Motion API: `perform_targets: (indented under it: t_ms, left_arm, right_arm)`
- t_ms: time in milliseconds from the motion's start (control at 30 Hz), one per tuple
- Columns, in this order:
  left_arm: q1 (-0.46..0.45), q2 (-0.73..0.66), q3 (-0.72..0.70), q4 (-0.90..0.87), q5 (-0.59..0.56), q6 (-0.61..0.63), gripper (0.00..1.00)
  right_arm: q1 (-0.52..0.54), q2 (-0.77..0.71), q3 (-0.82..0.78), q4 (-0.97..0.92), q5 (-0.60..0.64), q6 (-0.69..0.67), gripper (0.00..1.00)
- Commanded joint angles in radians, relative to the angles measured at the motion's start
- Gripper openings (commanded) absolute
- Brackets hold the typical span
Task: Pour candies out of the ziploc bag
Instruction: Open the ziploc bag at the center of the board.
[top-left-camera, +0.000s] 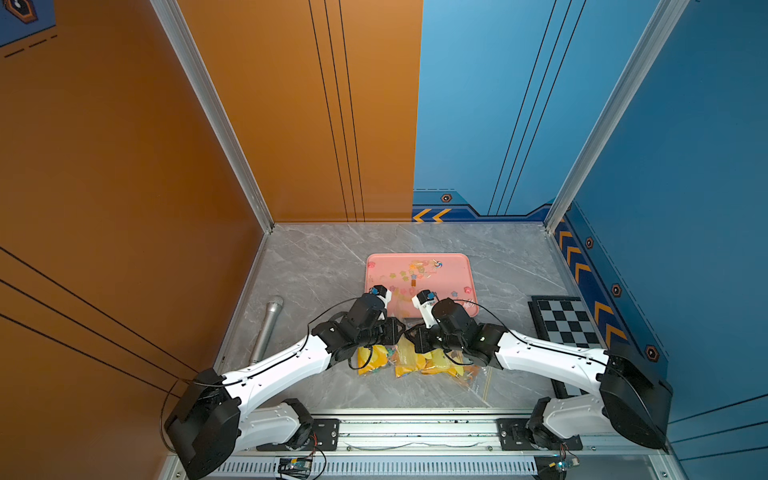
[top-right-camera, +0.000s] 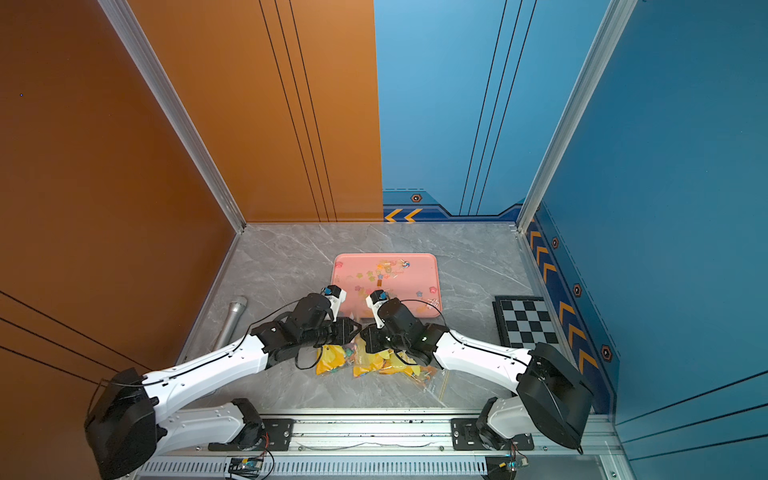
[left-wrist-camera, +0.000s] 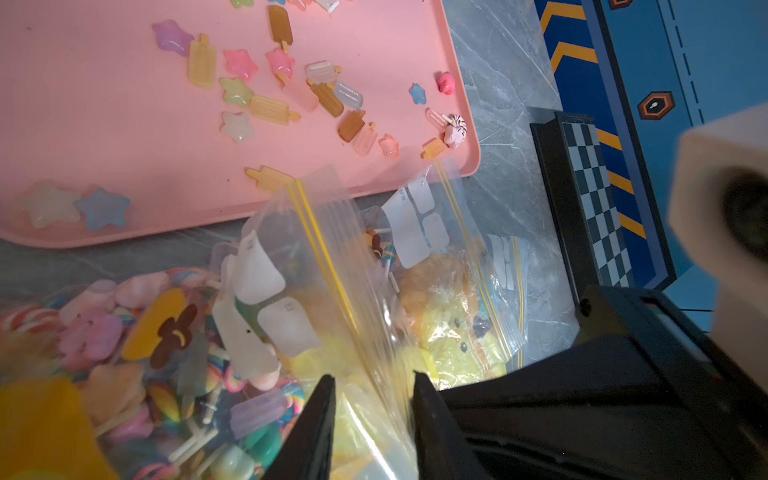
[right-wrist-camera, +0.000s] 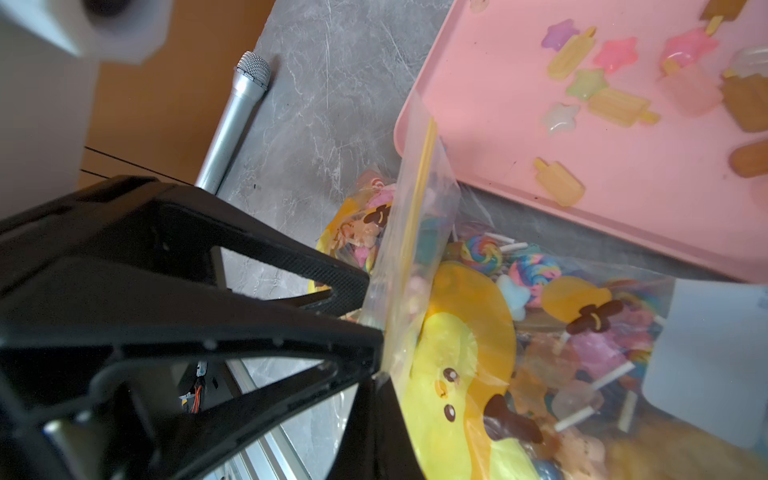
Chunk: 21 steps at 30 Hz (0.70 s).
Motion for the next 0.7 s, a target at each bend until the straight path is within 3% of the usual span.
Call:
perform_targets:
  t_ms: [0,433,600,667]
  left_arm:
    - [-0.005,0.016,-0.017,0.016,0.018,-0.001,0.33]
    - [-0.005,0.046,-0.008,0.012,0.07,0.012,0.16]
    - [-0.001,0.04,-0.012,0.014,0.074,0.015,0.0]
    - [0.003,0.034,-0.011,0.005,0.075,0.019,0.0]
  right_arm:
    - [-0.008,-0.02,-0.007,0.033,-0.009,0.017,0.0]
    - [-0.009,-0.009,-0.003,0.032,-0.001,0.021,0.0]
    - [-0.009,-0.009,-0.003,0.014,0.016,0.012,0.0]
    - [-0.009,-0.01,-0.002,-0.004,0.032,0.004,0.0]
